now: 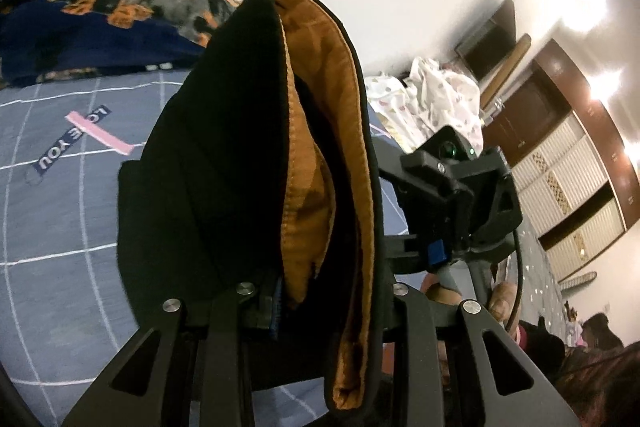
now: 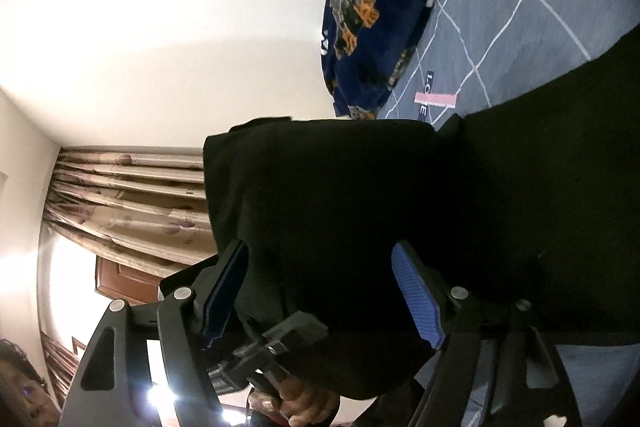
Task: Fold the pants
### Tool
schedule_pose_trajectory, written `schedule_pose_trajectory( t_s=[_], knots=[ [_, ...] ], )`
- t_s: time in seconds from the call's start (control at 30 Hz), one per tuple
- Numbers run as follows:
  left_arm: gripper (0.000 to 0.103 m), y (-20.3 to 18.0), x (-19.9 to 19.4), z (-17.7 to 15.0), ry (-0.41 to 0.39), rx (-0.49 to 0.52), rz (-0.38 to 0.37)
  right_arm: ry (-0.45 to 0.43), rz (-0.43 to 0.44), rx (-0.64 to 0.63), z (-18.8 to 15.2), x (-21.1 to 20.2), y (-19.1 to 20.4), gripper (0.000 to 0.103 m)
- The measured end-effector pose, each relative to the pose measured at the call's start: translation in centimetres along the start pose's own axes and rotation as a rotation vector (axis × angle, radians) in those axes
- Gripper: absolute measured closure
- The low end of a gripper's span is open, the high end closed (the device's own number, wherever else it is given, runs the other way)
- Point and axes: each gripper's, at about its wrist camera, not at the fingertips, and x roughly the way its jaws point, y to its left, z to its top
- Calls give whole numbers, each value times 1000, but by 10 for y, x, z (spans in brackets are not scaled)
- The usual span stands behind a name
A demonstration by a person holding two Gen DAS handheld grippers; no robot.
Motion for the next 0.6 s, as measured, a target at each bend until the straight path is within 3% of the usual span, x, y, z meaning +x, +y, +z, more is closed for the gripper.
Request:
schedule_pose_trajectory(
  t_s=[0.6],
  knots=[
    [73,-44,80,10,115,64,-23,-101,-4,41,20,-72,-21,21]
  ],
)
